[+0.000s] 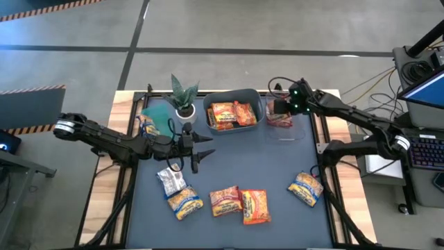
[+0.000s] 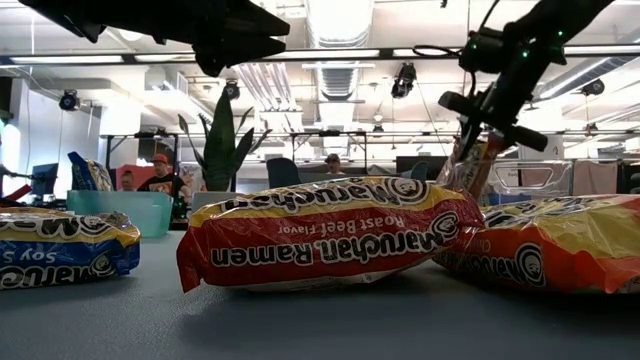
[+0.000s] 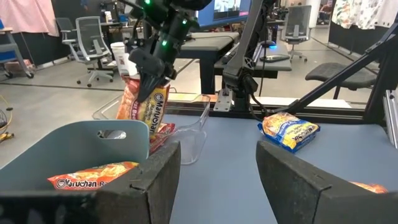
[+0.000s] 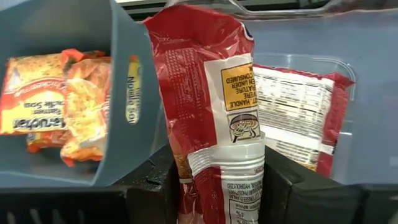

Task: Sort Maruchan noodles
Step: Put the red noodle pack into the transparent bin

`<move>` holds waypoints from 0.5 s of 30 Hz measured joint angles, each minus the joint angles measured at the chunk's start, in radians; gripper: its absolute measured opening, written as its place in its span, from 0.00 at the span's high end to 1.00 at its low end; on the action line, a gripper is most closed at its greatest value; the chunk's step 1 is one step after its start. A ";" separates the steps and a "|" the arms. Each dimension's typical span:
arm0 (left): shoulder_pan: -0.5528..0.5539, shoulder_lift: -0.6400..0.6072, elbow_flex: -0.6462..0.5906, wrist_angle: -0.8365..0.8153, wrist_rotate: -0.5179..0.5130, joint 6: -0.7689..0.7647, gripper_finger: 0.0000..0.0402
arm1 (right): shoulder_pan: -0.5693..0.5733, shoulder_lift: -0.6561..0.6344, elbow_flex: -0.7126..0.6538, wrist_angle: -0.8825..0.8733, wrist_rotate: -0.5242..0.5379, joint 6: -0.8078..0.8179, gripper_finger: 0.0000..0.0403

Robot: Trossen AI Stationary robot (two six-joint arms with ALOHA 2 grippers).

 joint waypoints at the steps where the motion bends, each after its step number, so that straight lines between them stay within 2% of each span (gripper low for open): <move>1: 0.000 0.000 0.000 0.000 0.000 0.000 0.52 | -0.003 0.000 -0.006 0.005 0.000 0.000 0.65; 15: 0.000 0.000 0.000 -0.002 0.000 0.003 0.52 | -0.042 0.000 -0.011 0.015 0.071 -0.026 0.50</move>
